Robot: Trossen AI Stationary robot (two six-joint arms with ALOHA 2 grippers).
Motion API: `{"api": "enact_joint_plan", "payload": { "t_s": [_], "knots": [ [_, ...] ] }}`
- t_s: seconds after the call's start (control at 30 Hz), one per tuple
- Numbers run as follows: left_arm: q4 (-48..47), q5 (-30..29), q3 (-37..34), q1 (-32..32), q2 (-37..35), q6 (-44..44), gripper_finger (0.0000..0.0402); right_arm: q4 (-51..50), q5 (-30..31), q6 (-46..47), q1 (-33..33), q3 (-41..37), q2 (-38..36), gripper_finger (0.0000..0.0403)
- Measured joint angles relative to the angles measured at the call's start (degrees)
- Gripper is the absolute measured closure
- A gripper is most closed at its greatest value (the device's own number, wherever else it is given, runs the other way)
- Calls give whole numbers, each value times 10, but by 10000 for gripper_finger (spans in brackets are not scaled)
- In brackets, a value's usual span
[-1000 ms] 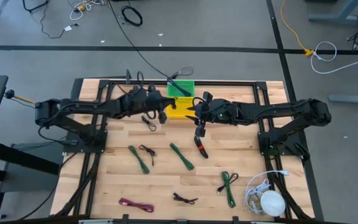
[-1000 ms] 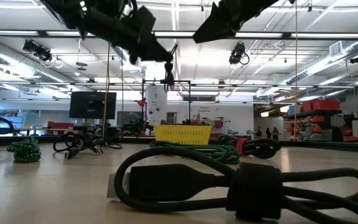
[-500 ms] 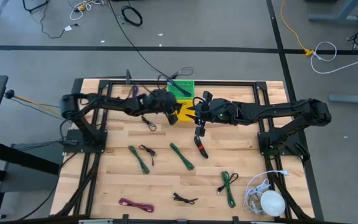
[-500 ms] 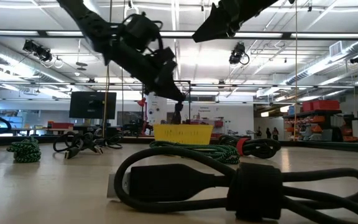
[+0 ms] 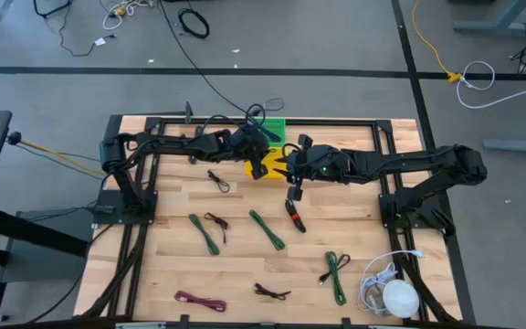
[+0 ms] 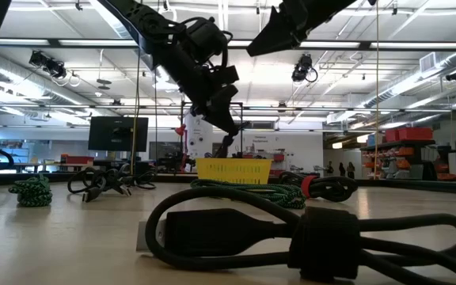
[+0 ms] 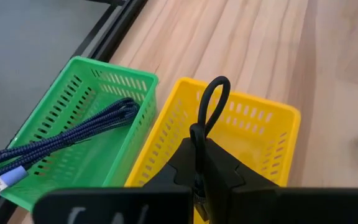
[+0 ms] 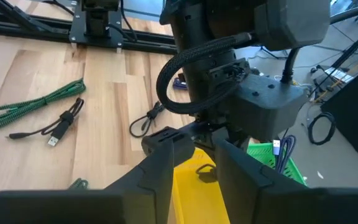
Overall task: Pick & Place USB Port
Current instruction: Put the black charger cable into the yellow basket, then put the purple charger cable into the green basket
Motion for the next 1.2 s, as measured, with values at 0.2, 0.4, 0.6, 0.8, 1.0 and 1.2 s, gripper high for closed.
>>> {"api": "enact_joint_plan", "payload": {
  "t_s": [0.2,0.4,0.6,0.8,1.0,1.2],
  "knots": [
    [-7,-3,-1,0,0,4,373,-1,0,0,0,0,0,282],
    [-5,-4,-1,2,0,5,300,-2,0,0,0,0,0,282],
    [-2,-5,-2,4,0,0,244,-2,0,2,0,0,0,282],
    [-8,-42,-2,4,-1,0,235,-4,0,5,0,0,0,282],
    [-128,-139,-2,12,-18,-8,251,-30,0,20,0,0,0,282],
    [-280,-177,-2,64,-31,-95,254,-43,0,20,0,0,0,282]
  ]
}}
